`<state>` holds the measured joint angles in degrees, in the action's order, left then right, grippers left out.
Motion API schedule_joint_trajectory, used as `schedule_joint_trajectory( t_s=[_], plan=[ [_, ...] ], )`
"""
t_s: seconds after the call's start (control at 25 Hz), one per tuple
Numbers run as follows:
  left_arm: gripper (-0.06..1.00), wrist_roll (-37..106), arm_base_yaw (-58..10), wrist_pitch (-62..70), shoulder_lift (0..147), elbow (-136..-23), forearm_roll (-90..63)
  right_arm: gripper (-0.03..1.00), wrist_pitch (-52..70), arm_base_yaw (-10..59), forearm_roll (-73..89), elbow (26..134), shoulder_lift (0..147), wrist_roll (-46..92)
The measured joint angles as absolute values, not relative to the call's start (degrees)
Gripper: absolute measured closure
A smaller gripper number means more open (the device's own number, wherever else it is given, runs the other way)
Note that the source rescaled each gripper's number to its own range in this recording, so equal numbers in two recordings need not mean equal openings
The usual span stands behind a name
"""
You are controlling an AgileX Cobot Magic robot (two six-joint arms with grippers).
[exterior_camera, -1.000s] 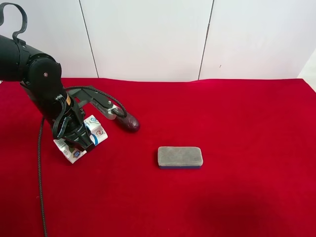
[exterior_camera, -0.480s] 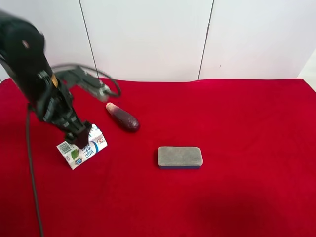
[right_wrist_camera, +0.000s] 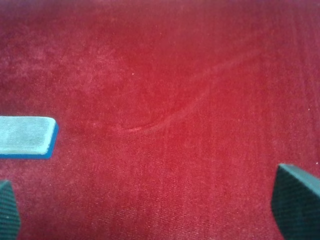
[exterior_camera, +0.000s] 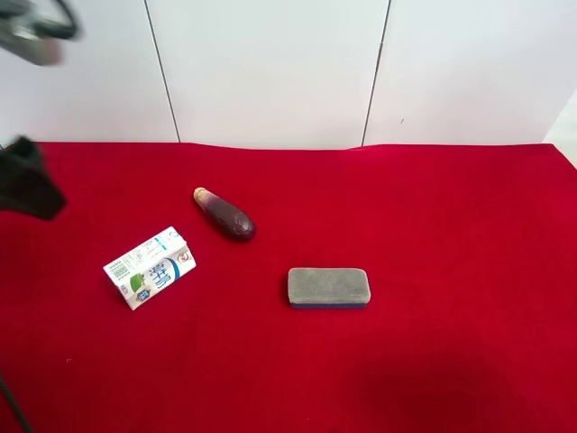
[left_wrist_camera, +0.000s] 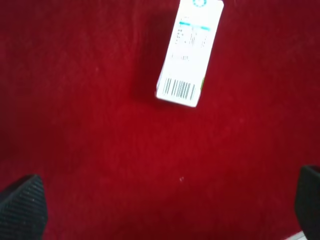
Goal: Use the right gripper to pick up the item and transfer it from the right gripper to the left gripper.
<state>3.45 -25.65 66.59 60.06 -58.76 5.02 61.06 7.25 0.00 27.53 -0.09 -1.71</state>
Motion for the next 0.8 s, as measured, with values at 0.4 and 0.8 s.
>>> schedule_joint_trajectory(
  t_s=[0.4, 0.8],
  plan=[
    [-0.05, 2.8, -25.6, 69.4, 26.8, -42.7, 4.9, -0.03, 61.1, 7.3, 0.0, 27.5, -0.1, -1.7],
    [-0.05, -1.7, -25.6, 69.4, 3.6, -34.7, 4.0, -0.03, 61.1, 7.3, 0.0, 27.5, -0.1, -1.7]
  ],
)
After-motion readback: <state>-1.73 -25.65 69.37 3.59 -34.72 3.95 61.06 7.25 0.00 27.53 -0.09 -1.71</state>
